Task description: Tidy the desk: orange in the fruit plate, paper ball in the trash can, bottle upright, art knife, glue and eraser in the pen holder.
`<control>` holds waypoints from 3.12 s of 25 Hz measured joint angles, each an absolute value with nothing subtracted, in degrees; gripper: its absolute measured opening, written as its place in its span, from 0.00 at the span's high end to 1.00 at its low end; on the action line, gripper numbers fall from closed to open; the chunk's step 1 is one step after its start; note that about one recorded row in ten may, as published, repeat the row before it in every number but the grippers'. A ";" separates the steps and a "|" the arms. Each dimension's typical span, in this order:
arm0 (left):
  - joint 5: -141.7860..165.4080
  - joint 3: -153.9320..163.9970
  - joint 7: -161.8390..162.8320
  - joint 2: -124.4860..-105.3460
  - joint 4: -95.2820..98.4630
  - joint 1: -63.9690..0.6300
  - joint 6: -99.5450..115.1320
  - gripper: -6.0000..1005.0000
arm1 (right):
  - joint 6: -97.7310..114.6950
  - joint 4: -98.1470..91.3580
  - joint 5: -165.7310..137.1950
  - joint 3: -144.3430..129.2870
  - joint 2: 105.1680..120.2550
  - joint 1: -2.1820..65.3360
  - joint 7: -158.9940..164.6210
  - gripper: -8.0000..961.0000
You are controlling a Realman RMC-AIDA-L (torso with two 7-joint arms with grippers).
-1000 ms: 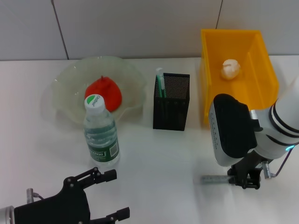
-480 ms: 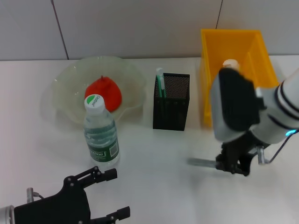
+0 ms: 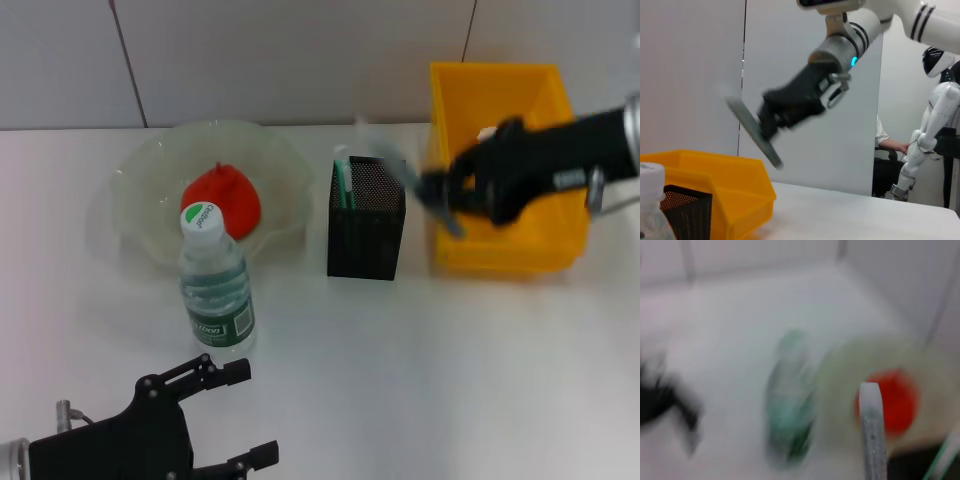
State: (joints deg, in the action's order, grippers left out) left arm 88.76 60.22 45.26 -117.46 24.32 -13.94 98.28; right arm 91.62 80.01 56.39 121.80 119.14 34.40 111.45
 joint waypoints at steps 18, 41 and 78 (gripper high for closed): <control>89.09 60.20 45.10 -117.84 25.29 -13.80 99.80 0.18 | 71.08 38.34 105.95 121.83 119.53 34.57 71.12 0.88; 89.21 60.44 44.59 -117.95 25.18 -13.78 99.83 0.18 | 54.07 23.31 127.01 101.28 119.72 39.80 56.19 0.88; 89.20 59.86 44.47 -117.60 25.00 -13.42 98.73 0.18 | 70.19 38.30 131.49 101.93 118.30 19.92 60.02 0.30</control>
